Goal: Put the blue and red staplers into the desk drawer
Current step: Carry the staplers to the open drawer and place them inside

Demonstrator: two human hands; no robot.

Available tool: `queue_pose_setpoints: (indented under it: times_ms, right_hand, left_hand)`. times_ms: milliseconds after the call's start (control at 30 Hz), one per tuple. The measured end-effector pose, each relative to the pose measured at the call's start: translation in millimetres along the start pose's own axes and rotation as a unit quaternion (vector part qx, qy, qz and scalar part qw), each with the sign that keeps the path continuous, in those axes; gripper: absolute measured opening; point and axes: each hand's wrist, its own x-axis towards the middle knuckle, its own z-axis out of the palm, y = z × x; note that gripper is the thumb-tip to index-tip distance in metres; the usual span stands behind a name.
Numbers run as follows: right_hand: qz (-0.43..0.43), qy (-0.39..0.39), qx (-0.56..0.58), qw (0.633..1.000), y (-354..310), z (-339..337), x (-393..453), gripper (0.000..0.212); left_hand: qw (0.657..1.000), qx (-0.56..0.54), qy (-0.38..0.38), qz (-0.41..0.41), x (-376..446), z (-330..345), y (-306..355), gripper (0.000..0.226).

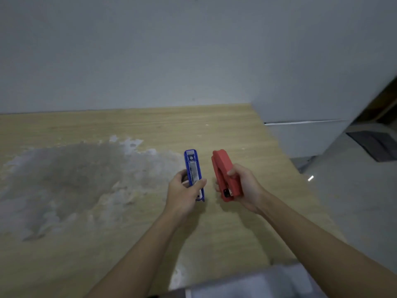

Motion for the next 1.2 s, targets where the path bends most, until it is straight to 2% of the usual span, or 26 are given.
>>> queue_pose_setpoints:
  times_ms: [133,267,333,433,600,733,867,1000,1067,1200]
  right_hand:
    - [-0.026,-0.017,-0.03,0.999,14,-32,-43,0.028]
    - [-0.065,-0.025,-0.094,0.993,34,-60,-75,0.04]
    - [-0.067,-0.016,-0.115,0.991,47,-69,-88,0.034]
    - [-0.067,-0.021,-0.125,0.99,69,-79,-111,0.027]
    - [-0.048,-0.036,-0.166,0.984,104,-89,-146,0.031]
    - [-0.056,-0.043,-0.202,0.977,127,-101,-155,0.031]
    - [-0.101,-0.042,-0.303,0.947,137,-119,-152,0.044]
    - [-0.139,-0.017,-0.412,0.901,146,-132,-144,0.053]
    - [-0.157,-0.018,-0.439,0.885,152,-135,-137,0.048]
    - [-0.149,-0.033,-0.511,0.846,162,-139,-122,0.023]
  left_hand:
    - [0.999,0.022,-0.028,-0.001,-48,29,-10,0.032]
    - [0.998,0.035,-0.048,-0.006,-88,49,-23,0.026]
    - [0.997,0.053,-0.054,-0.003,-104,55,-32,0.024]
    - [0.995,0.071,-0.067,-0.015,-130,65,-47,0.027]
    - [0.99,0.085,-0.099,-0.05,-163,72,-74,0.029]
    - [0.979,0.148,-0.13,-0.058,-176,67,-91,0.04]
    - [0.941,0.283,-0.187,-0.01,-176,56,-98,0.043]
    - [0.893,0.392,-0.218,0.038,-166,52,-104,0.034]
    - [0.879,0.42,-0.222,0.036,-158,52,-109,0.028]
    - [0.863,0.448,-0.232,0.023,-143,51,-127,0.028]
